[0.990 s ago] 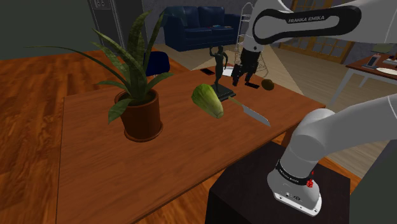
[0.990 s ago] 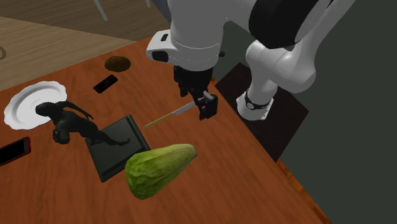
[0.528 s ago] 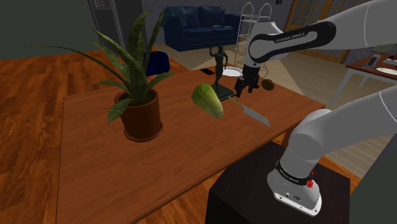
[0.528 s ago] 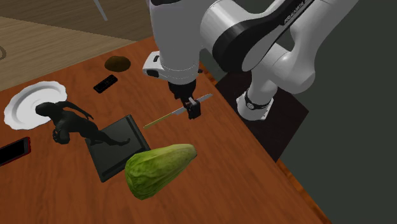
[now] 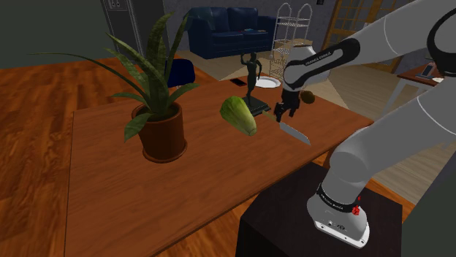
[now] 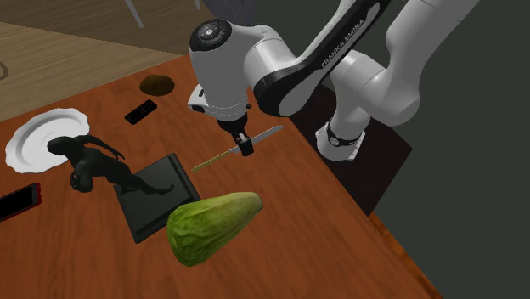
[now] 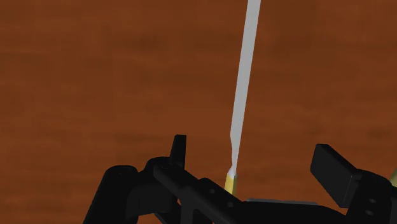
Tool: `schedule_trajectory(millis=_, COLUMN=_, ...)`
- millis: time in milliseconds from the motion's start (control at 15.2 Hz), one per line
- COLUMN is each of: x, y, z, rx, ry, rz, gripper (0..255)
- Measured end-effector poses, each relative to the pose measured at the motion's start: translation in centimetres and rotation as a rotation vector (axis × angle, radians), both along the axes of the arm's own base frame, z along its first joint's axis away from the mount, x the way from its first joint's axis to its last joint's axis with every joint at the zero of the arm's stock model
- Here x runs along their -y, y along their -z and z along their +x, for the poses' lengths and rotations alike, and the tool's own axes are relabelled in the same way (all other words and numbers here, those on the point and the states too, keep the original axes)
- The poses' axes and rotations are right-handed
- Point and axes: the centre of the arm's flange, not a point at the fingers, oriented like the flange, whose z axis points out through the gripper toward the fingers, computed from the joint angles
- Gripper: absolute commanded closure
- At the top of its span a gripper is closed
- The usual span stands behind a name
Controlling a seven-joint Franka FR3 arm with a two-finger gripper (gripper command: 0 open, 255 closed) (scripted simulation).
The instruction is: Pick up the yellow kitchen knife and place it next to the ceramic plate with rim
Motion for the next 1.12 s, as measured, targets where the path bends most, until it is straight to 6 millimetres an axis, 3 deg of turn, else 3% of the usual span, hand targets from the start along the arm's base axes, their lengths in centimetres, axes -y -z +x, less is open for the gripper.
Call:
schedule_trajectory(millis=462, x=0.2, y=4.0, z=-0.2, rx=-0.004, ry=0.002, rz=-0.001, gripper=0)
schedule_trajectory(millis=858, x=0.2, y=4.4, z=-0.2, rx=-0.003, ry=0.002, rz=-0.001, gripper=0)
schedule_trajectory(millis=924, x=0.2, y=4.4, z=-0.2, rx=-0.003, ry=0.002, rz=-0.001, gripper=255)
schedule_trajectory(millis=1122, x=0.2, y=4.4, z=-0.2, rx=-0.003, ry=0.002, rz=-0.001, gripper=255)
